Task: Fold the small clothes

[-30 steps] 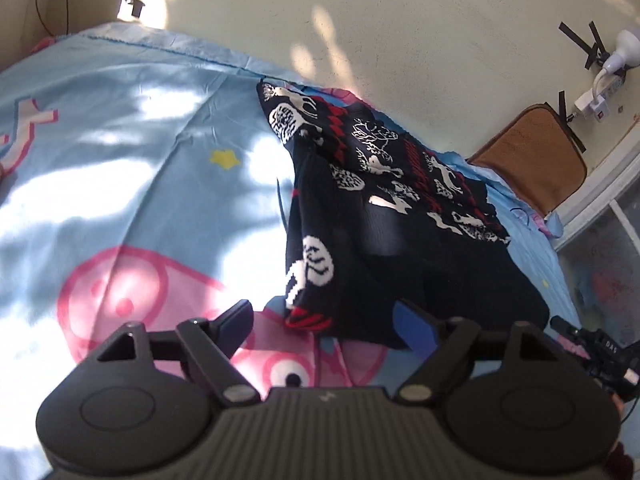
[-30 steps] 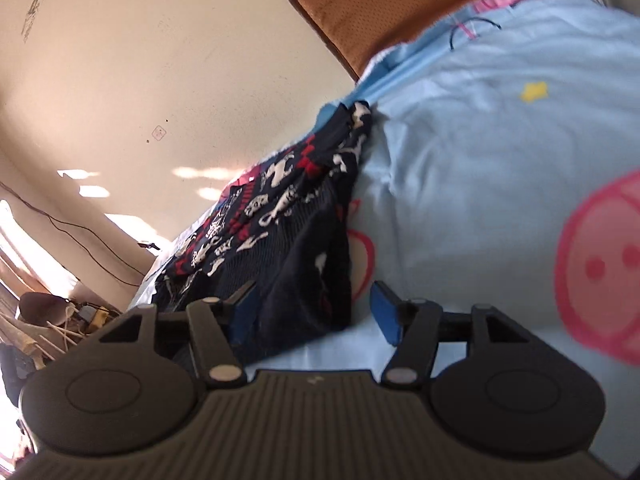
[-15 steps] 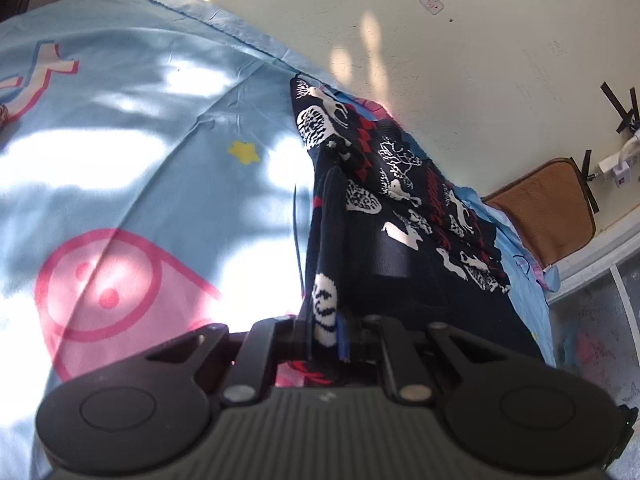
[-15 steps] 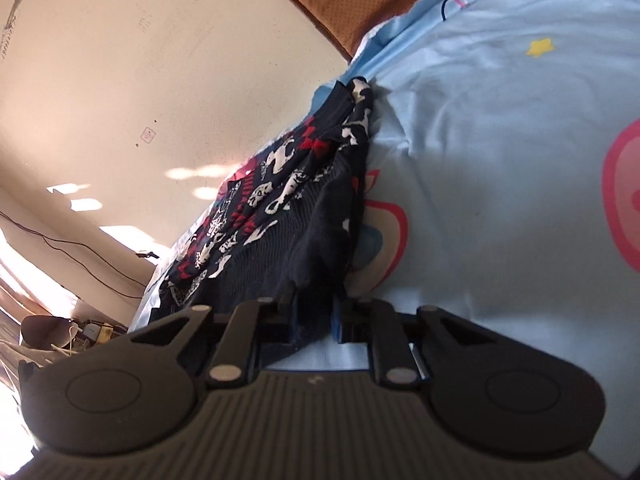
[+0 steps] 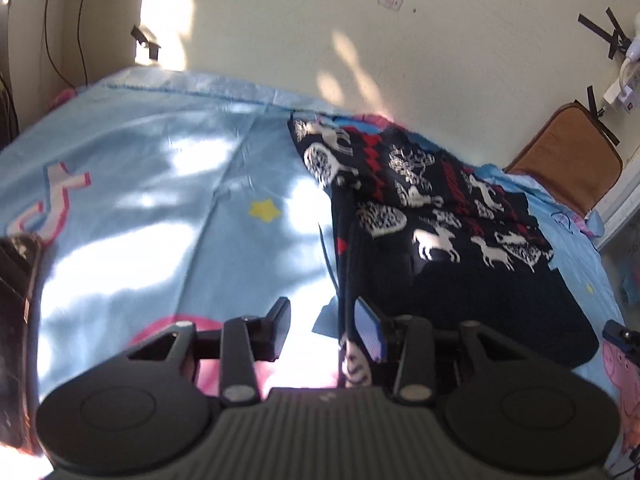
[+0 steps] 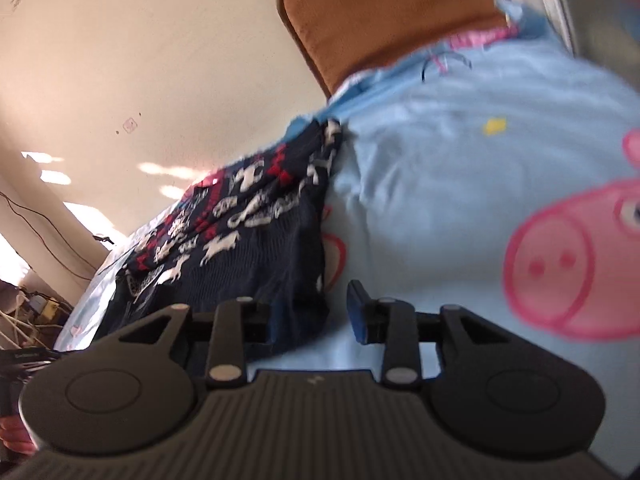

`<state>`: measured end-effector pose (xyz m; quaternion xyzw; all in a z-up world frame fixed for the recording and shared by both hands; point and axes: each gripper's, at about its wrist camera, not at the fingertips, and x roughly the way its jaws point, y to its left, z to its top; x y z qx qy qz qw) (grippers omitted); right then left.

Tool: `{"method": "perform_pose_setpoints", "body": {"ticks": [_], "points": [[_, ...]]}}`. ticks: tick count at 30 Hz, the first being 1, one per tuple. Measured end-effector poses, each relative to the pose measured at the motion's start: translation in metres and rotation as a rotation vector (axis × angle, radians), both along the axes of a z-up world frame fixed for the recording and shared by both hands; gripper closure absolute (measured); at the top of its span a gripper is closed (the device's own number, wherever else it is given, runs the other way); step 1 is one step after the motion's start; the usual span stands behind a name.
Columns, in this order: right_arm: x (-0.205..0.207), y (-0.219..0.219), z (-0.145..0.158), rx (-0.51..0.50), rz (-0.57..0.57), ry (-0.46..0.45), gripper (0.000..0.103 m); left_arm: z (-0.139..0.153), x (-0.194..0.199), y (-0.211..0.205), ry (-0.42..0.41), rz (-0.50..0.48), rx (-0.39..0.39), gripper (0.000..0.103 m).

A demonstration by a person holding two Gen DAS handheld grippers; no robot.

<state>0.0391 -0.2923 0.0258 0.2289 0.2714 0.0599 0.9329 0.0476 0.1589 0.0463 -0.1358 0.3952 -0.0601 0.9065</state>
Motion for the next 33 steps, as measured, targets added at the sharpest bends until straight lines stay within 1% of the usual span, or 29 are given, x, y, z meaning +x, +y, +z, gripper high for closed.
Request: {"method": "perform_pose_setpoints", "body": {"ticks": [2,3,5,7,9,10,11,13,15,17,18,19,20,21,22,23,26,29,30,32,33], "points": [[0.031,-0.001,0.021,-0.036,0.055,-0.012,0.064,0.022,0.026,-0.002,-0.043,0.011,0.074,0.06],[0.053,0.004,0.031,-0.059,0.106,-0.019,0.064,0.03,0.043,-0.008,-0.058,-0.007,0.114,0.058],[0.099,0.021,0.045,-0.11,0.222,-0.044,0.064,0.041,0.086,-0.027,-0.089,-0.088,0.183,0.046],[0.156,0.042,0.053,-0.159,0.313,-0.031,0.064,0.045,0.135,-0.047,-0.084,-0.163,0.205,0.04],[0.216,0.064,0.053,-0.155,0.391,0.015,0.064,0.042,0.183,-0.072,-0.099,-0.225,0.25,0.029],[0.241,0.074,0.051,-0.157,0.421,0.03,0.064,0.037,0.207,-0.086,-0.116,-0.248,0.277,0.018],[0.263,0.085,0.048,-0.17,0.438,0.039,0.064,0.031,0.23,-0.096,-0.121,-0.273,0.295,0.012],[0.306,0.105,0.035,-0.215,0.458,0.052,0.064,0.012,0.275,-0.112,-0.092,-0.273,0.316,0.012],[0.335,0.116,0.02,-0.237,0.448,0.067,0.064,-0.009,0.31,-0.121,-0.032,-0.271,0.296,0.016],[0.362,0.121,0.0,-0.226,0.444,0.114,0.064,-0.032,0.335,-0.127,0.028,-0.288,0.286,0.033],[0.371,0.124,-0.01,-0.239,0.436,0.133,0.064,-0.039,0.342,-0.131,0.042,-0.293,0.29,0.039],[0.378,0.125,-0.018,-0.248,0.432,0.146,0.064,-0.047,0.347,-0.134,0.05,-0.304,0.287,0.05],[0.384,0.125,-0.026,-0.238,0.432,0.161,0.064,-0.05,0.349,-0.135,0.046,-0.315,0.275,0.064],[0.387,0.124,-0.033,-0.212,0.442,0.179,0.064,-0.052,0.349,-0.136,0.032,-0.322,0.261,0.071],[0.385,0.124,-0.034,-0.205,0.44,0.147,0.071,-0.051,0.348,-0.137,0.02,-0.325,0.252,0.086],[0.385,0.126,-0.036,-0.204,0.469,0.151,0.091,-0.05,0.347,-0.138,0.016,-0.32,0.249,0.093],[0.367,0.129,-0.023,-0.237,0.458,0.104,0.092,-0.039,0.334,-0.138,-0.012,-0.29,0.253,0.094],[0.34,0.121,0.009,-0.206,0.445,0.053,0.092,-0.016,0.305,-0.133,-0.049,-0.274,0.221,0.094],[0.327,0.118,0.018,-0.201,0.448,0.034,0.092,-0.008,0.293,-0.131,-0.067,-0.274,0.209,0.094],[0.288,0.112,0.039,-0.197,0.459,-0.017,0.092,0.009,0.259,-0.128,-0.112,-0.283,0.196,0.094],[0.265,0.111,0.047,-0.202,0.466,-0.039,0.092,0.017,0.235,-0.126,-0.139,-0.287,0.193,0.094]]}}
